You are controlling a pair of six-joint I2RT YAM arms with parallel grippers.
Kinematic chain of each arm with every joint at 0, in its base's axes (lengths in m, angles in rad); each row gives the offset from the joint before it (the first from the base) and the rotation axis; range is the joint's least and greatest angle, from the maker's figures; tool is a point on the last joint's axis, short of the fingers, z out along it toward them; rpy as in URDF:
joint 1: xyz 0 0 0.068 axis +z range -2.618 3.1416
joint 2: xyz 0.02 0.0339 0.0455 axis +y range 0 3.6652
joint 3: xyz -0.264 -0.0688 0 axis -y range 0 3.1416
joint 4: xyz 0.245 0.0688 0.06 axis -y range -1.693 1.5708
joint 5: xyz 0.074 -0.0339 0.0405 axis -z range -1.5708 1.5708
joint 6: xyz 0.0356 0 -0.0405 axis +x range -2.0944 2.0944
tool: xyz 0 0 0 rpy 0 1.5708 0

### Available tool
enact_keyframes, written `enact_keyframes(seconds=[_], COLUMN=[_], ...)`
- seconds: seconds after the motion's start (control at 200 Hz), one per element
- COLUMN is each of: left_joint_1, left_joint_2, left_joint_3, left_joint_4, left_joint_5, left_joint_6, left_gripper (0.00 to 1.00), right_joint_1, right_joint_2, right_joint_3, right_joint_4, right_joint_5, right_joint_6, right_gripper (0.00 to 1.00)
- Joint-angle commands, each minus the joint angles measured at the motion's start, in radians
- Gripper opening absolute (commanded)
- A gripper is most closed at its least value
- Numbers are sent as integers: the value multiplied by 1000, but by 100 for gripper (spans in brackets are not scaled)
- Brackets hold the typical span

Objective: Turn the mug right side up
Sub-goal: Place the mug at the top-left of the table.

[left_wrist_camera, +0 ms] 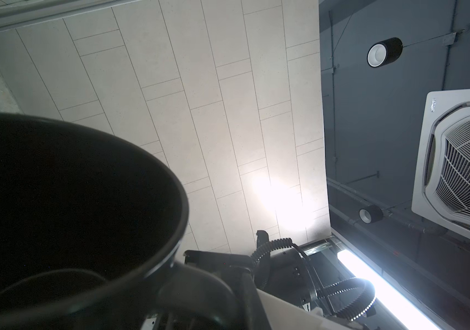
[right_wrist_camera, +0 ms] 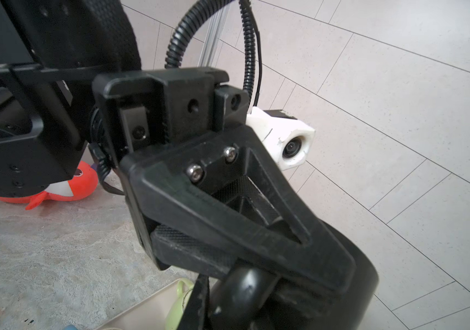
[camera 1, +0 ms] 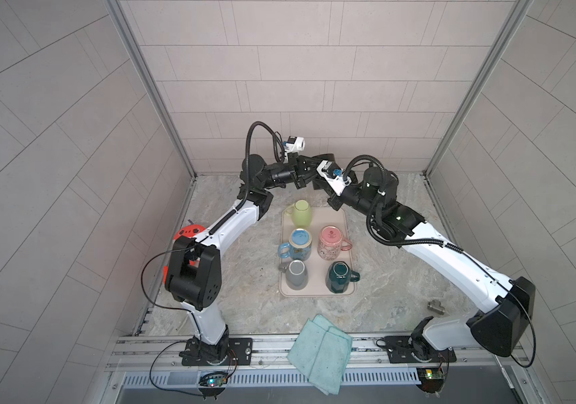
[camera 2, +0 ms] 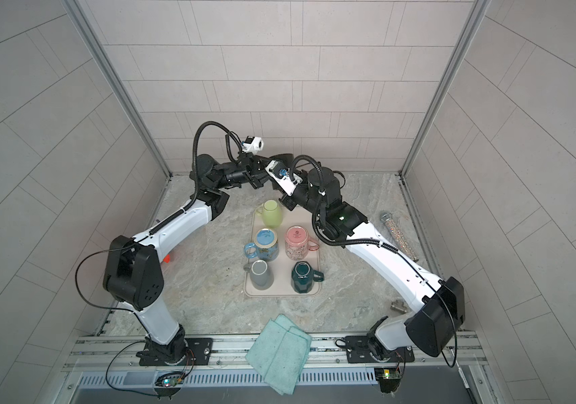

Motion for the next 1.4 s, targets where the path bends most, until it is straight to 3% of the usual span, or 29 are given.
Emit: enact_keyframes(seconds=[0.0,0.065,0.17,0.27,0.395,0.671,0.821,0.981,1.086,1.131,1.186,1.281,1.396], left_joint_1=[-9,-7,-6,-3,7,93,149,189,193,195,212,250,257], left_joint_2=[-16,-25,-40,-44,-40,-32,-43,-65,-91,-96,-92,-75,-82], left_joint_3=[15,20,31,39,46,97,110,116,160,161,128,38,-24], left_joint_4=[69,42,-38,-73,-66,-99,-229,-543,-971,-1048,-995,-804,-779], left_joint_5=[-12,-17,-21,-27,-33,-31,-31,-85,-265,-329,-341,-344,-482], left_joint_6=[35,70,147,185,187,228,350,672,1076,1166,1154,1029,1111], left_gripper=[0,0,0,0,0,0,0,0,0,0,0,0,0], right_joint_1=[9,8,8,8,8,7,2,-9,-13,-14,-18,-22,-23], right_joint_2=[-24,-29,-40,-48,-56,-95,-135,-186,-213,-224,-233,-243,-254], right_joint_3=[15,12,1,-7,-18,-64,-108,-171,-206,-217,-230,-242,-259], right_joint_4=[76,75,84,86,84,69,72,92,90,89,88,84,83], right_joint_5=[14,14,24,30,43,101,158,201,219,222,224,221,219], right_joint_6=[-17,-14,-6,-2,0,7,23,65,88,93,103,115,126], right_gripper=[3,22,42,55,60,62,62,59,58,57,57,56,55])
